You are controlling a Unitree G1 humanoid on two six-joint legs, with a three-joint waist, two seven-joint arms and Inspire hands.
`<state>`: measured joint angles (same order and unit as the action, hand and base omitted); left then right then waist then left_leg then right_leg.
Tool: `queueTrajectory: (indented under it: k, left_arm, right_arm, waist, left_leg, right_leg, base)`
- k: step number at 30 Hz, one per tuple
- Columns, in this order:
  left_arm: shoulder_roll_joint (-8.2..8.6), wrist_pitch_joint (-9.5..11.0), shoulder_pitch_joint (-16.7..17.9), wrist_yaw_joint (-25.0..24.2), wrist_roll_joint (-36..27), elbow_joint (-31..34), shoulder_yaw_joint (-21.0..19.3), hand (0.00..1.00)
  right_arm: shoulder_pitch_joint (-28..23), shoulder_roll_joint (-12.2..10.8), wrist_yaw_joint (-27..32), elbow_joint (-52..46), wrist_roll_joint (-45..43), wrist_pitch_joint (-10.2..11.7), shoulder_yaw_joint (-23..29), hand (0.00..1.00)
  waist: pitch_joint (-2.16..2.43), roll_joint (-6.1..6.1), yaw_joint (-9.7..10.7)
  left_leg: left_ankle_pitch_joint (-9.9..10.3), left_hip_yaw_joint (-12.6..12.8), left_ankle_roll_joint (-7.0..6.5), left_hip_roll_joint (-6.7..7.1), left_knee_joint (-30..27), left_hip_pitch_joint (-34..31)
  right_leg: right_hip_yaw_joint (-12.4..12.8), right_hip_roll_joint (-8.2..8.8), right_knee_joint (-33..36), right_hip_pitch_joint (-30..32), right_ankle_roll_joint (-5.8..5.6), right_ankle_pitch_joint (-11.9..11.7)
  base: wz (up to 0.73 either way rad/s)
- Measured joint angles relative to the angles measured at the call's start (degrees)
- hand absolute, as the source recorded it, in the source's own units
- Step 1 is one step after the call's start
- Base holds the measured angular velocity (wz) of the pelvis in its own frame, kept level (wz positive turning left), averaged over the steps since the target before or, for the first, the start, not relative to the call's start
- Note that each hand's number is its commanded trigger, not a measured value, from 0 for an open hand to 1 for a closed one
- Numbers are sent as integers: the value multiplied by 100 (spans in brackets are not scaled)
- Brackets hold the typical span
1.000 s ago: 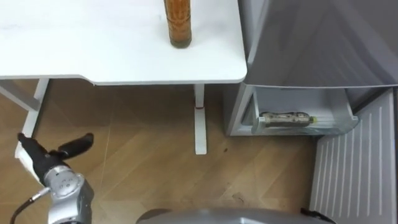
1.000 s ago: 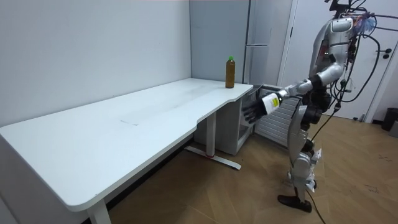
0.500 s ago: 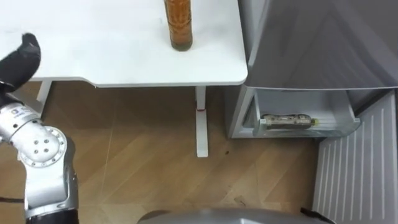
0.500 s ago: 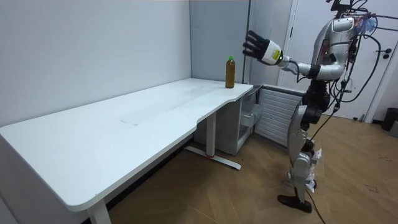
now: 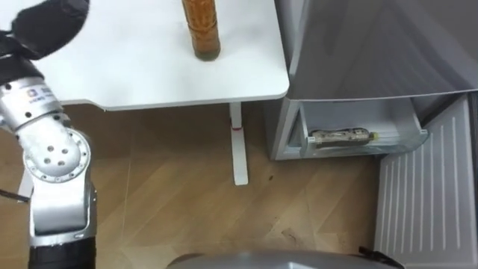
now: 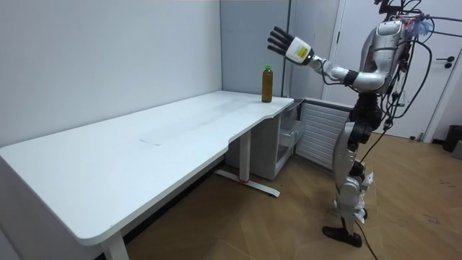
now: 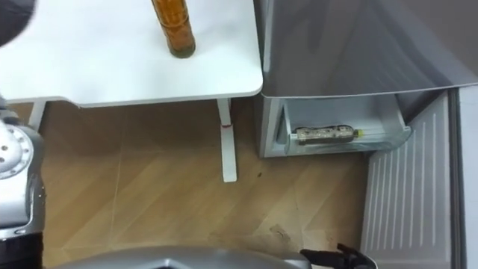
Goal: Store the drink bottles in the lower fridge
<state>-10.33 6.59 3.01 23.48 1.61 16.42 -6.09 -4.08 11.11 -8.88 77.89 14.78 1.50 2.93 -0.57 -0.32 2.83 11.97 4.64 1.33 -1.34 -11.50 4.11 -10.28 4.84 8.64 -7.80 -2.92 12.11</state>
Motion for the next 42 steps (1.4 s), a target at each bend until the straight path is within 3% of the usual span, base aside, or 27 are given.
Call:
queueTrajectory:
  k: [3,7,13,16,27,32,42]
  left_arm:
    - [1,-192,-50,-460,-241,-85,199,0]
    - [0,-264,-54,-1064,-606,-201,305,0]
    - [-6,-662,-71,-1812,-1378,-652,287,0]
    - [-26,-929,-308,-2083,-1454,-925,234,0]
    - [-33,-1384,-1032,-2323,-1685,-1663,187,0]
    - [-41,-1486,-1234,-2375,-1911,-2034,161,0]
    - [-97,-1645,-1243,-2358,-2236,-2097,-61,0]
  right_arm:
    - [16,-5,6,-37,-63,-28,33,0]
    - [68,-14,-6,-52,-135,-38,57,0]
    - [214,-27,0,-34,-451,-213,254,0]
    - [225,-33,2,-53,-504,-324,340,0]
    - [105,-26,72,-489,-621,-597,335,0]
    - [122,24,68,-490,-631,-657,342,0]
    - [107,27,13,-516,-638,-798,506,0]
  waist:
    - [0,10,131]
    - [1,11,208]
    - [5,15,309]
    - [3,8,322]
    - [16,60,352]
    - [5,116,363]
    - [8,136,478]
  left_leg:
    - [0,21,0,0,11,-44]
    - [0,109,0,-2,15,-37]
    - [-1,116,-1,-5,17,-38]
    - [-1,116,-1,-5,17,-46]
    - [-1,199,-1,-5,18,-32]
    - [-1,258,-2,-7,28,-3]
    - [-1,317,-2,-10,69,61]
  right_leg:
    - [39,-2,3,71,1,-1]
    - [94,2,7,98,1,-3]
    - [231,-7,15,158,6,-7]
    - [247,-7,21,176,5,-9]
    - [367,-9,15,158,2,-32]
    - [387,-9,16,161,0,-33]
    - [436,-9,16,146,-2,-35]
  base:
    - [-9]
    - [-9]
    - [-10]
    - [-1]
    - [-4]
    - [-5]
    - [-2]
